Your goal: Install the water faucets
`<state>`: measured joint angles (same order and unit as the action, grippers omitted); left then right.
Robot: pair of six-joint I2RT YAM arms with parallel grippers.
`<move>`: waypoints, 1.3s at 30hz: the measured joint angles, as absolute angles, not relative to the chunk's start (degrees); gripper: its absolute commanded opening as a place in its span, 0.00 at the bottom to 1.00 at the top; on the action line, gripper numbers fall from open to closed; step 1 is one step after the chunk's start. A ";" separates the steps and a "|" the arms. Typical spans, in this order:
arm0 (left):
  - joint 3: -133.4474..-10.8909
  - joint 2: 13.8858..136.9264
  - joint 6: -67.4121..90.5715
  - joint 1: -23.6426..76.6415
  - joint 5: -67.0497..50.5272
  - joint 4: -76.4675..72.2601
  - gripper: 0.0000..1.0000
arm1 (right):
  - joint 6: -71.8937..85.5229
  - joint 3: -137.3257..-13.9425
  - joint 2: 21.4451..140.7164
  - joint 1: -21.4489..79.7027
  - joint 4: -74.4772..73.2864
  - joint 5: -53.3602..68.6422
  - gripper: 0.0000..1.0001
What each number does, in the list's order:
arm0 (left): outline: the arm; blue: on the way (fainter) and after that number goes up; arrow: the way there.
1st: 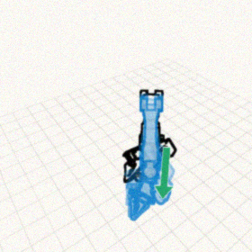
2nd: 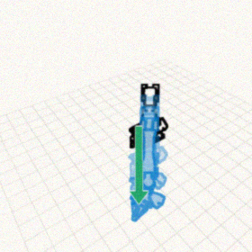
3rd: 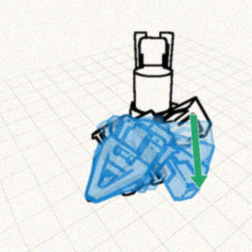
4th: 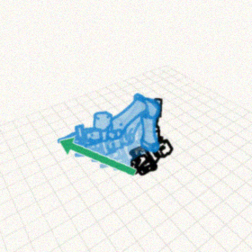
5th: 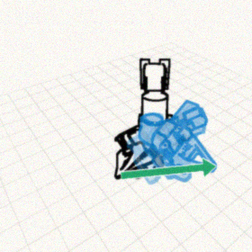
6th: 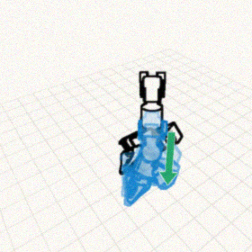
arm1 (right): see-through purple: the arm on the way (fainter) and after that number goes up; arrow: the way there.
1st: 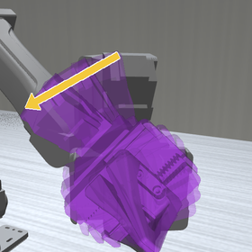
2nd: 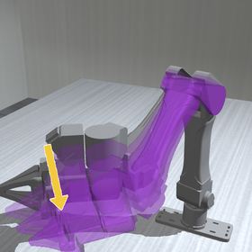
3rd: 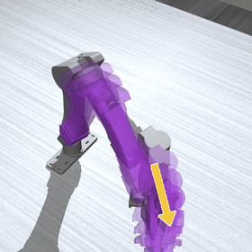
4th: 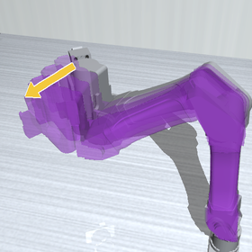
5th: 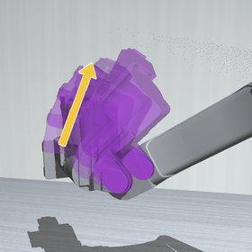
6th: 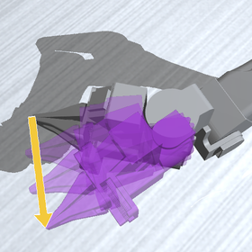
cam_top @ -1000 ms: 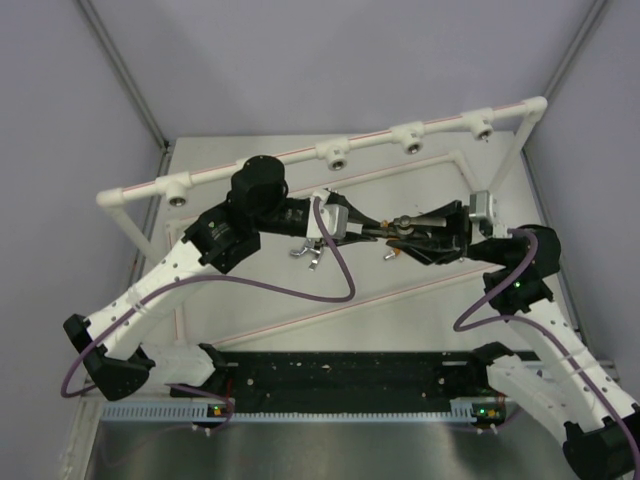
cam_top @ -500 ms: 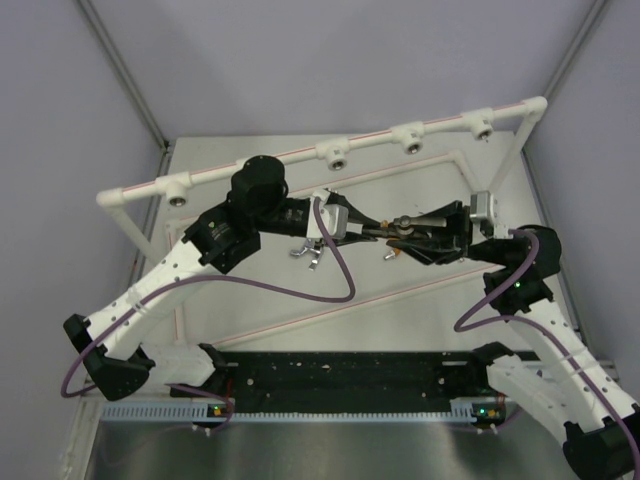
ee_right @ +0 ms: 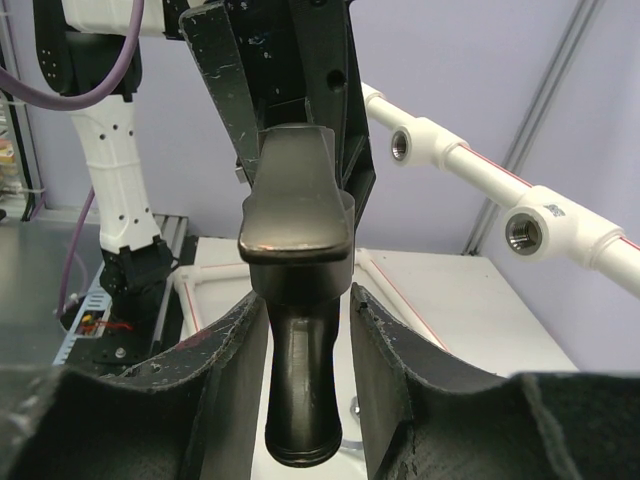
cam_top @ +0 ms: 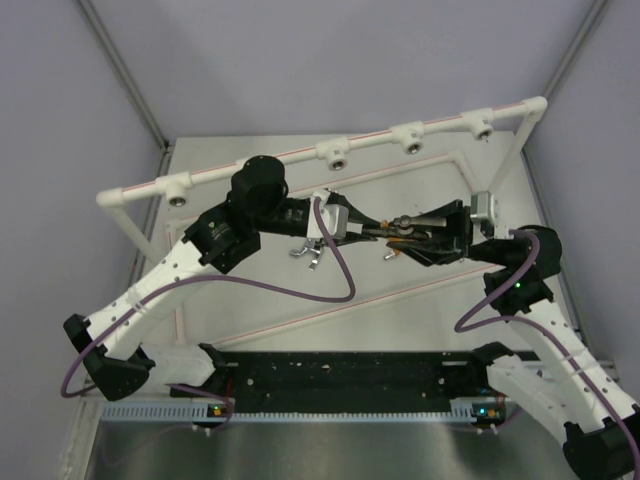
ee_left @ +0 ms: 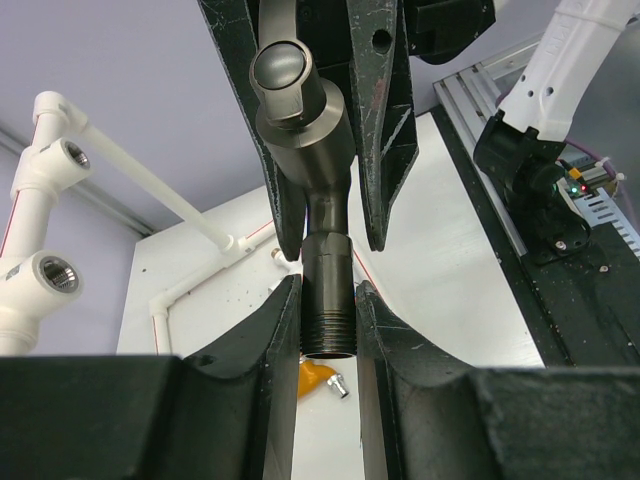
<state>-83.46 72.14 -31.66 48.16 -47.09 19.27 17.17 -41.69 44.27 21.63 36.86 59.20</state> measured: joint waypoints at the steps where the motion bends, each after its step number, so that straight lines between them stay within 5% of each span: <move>1: -83.46 72.14 -31.66 48.16 -47.09 19.27 0.00 | 17.17 -41.69 44.27 21.63 36.86 59.20 0.38; 14: -83.46 72.14 -31.68 48.16 -47.07 19.29 0.00 | 17.15 -41.69 43.13 21.63 36.86 58.30 0.37; 22: -83.46 72.14 -31.70 48.16 -47.07 19.27 0.00 | 17.04 -41.69 43.16 21.63 36.36 58.17 0.28; 35: -83.44 72.18 -33.08 48.16 -46.13 20.93 0.01 | 15.59 -42.13 43.62 21.63 33.12 58.22 0.00; 39: -83.44 72.29 -33.39 48.10 -44.29 21.69 0.43 | 11.70 -44.34 44.66 21.63 27.44 58.39 0.00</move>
<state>-83.44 72.29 -33.39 48.10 -44.29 21.69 11.70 -44.34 44.66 21.63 27.44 58.39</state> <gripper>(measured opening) 0.295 0.269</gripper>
